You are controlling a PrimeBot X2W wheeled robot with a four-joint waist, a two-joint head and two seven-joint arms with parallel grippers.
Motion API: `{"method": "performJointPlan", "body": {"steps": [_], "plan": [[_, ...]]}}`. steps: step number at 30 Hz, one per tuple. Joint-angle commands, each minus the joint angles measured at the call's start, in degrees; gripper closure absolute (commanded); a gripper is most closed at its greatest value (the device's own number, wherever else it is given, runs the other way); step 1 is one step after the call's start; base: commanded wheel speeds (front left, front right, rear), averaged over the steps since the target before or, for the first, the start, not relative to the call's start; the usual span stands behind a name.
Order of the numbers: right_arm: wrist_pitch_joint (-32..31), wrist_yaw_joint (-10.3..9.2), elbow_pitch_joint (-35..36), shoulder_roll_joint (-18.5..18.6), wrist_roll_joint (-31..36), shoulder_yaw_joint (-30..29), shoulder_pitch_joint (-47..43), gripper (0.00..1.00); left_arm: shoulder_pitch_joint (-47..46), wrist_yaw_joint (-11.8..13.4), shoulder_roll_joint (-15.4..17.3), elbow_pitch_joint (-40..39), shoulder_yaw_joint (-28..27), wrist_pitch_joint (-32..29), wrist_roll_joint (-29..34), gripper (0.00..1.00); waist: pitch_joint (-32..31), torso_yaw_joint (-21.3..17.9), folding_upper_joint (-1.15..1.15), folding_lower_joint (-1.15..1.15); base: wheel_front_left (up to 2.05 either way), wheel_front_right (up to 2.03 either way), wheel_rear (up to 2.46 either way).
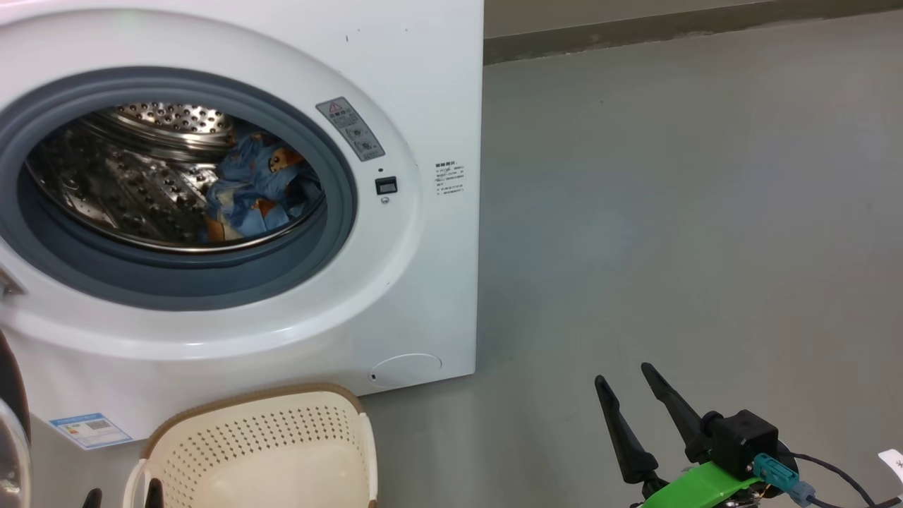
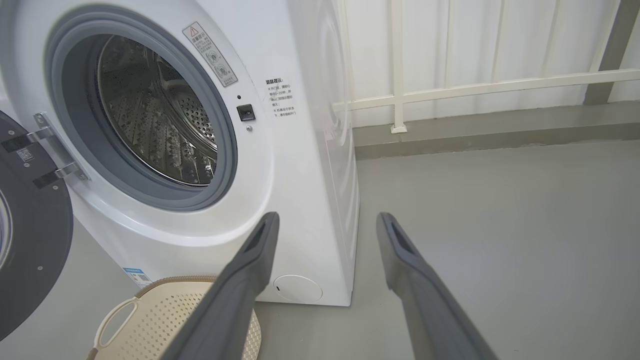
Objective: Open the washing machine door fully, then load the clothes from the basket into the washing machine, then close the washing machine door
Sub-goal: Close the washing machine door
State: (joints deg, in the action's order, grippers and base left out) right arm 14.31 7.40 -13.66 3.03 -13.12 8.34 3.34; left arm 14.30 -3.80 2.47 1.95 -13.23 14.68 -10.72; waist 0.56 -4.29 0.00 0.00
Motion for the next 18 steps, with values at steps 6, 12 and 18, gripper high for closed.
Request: {"method": "performJointPlan", "body": {"steps": [6,12,18], "plan": [[0.7,0.09,1.4,-0.2,-0.5,1.0,0.5,0.0,-2.4,-0.1,0.4,-0.9,-2.4,0.3,0.5,0.0,0.0,-0.5,0.0,0.0,-1.2,1.2,0.0],[0.7,0.09,1.5,-0.2,-0.7,0.7,0.3,0.0,-2.6,-0.4,0.4,-0.7,-2.5,0.3,0.6,0.0,-0.2,-0.6,0.0,0.0,-1.96,1.96,0.0],[0.7,0.09,1.7,-0.2,-0.7,0.4,0.2,0.0,-3.1,0.1,0.4,-1.1,-3.2,0.3,1.0,0.0,-0.2,-0.3,0.0,0.0,-1.62,1.62,0.0]]}}
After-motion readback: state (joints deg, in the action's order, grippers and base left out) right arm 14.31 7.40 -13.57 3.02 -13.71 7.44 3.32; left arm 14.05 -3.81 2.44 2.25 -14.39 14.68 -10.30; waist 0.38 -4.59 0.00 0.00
